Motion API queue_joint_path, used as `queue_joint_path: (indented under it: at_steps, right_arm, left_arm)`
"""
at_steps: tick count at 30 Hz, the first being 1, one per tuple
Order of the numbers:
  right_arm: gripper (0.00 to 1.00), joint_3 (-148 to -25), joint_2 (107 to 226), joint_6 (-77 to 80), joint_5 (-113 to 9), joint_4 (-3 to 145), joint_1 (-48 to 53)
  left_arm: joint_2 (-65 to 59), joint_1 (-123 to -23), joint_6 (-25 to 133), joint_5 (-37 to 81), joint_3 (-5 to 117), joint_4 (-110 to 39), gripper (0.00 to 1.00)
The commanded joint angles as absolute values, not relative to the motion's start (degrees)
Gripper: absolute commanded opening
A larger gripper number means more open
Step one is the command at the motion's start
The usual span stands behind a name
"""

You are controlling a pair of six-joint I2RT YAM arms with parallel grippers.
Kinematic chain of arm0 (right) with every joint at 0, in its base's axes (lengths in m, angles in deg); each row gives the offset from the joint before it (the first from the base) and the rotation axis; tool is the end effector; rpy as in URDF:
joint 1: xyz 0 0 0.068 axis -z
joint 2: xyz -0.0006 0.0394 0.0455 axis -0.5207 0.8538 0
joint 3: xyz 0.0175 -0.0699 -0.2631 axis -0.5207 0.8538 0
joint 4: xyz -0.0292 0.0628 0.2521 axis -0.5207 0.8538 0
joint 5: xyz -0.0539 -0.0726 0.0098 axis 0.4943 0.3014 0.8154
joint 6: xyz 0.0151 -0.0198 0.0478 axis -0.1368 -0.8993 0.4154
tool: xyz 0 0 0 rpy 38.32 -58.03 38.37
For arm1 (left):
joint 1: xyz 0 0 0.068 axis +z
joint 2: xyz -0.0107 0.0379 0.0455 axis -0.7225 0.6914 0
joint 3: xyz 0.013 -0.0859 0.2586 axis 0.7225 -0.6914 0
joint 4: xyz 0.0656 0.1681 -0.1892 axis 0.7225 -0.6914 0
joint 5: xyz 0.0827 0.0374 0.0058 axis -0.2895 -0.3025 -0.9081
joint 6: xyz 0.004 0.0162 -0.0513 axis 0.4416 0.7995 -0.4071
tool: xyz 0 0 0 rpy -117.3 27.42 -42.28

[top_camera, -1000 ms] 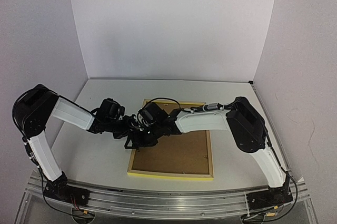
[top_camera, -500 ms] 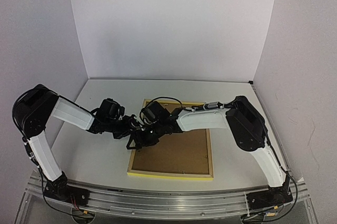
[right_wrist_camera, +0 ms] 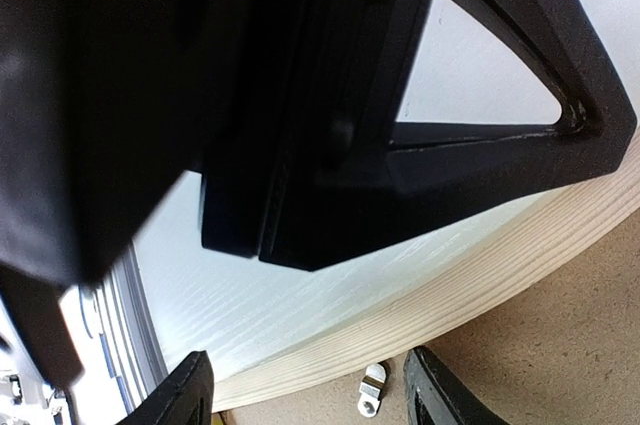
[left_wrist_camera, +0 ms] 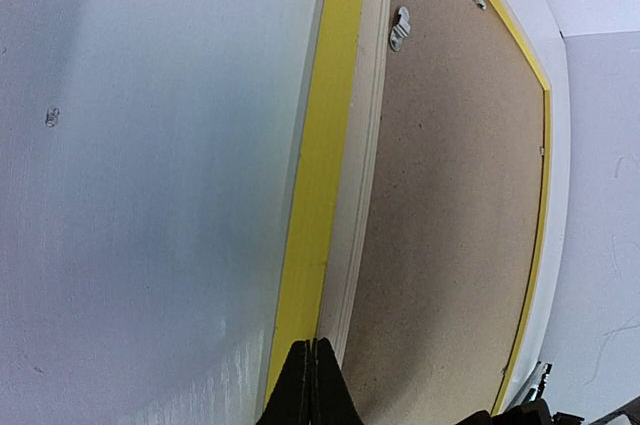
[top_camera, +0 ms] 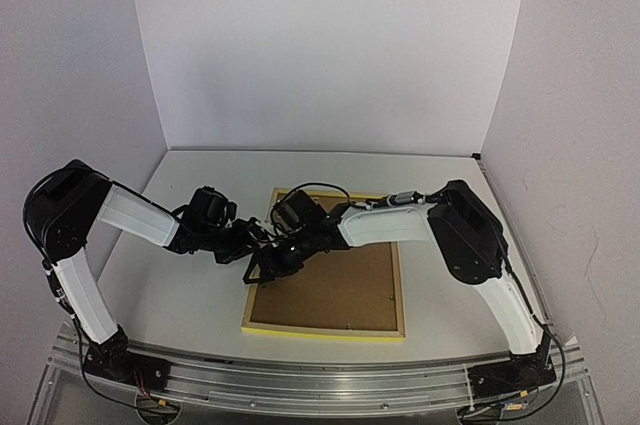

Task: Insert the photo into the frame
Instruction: Install the photo frame at the center of the board.

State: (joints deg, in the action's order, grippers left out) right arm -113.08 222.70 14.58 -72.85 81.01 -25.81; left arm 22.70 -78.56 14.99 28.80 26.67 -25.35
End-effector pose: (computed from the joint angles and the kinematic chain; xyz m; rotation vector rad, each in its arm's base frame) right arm 0.2685 0.4482 0.1247 -1.0865 2.3701 1.1713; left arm 0.2701 -0.1818 0.1172 -0.2787 2.5656 -0.9473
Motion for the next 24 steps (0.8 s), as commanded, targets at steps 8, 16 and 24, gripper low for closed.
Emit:
queue_joint_path:
  at_steps: [8, 16, 24]
  right_arm:
    - [0.64, -110.7, 231.0, 2.7, -84.0, 92.2, -31.9]
    - [0.63, -108.6, 227.9, 0.2, -82.8, 92.1, -32.1]
    - [0.63, -109.7, 222.6, 7.8, -68.4, 90.8, -31.9]
  left_arm:
    - [28.0, -80.1, 13.2, 29.7, 25.4, -35.2, 0.0]
    - [29.1, -80.1, 12.7, 29.6, 25.8, -35.5, 0.0]
    - [28.9, -80.1, 12.7, 29.5, 25.7, -35.2, 0.0]
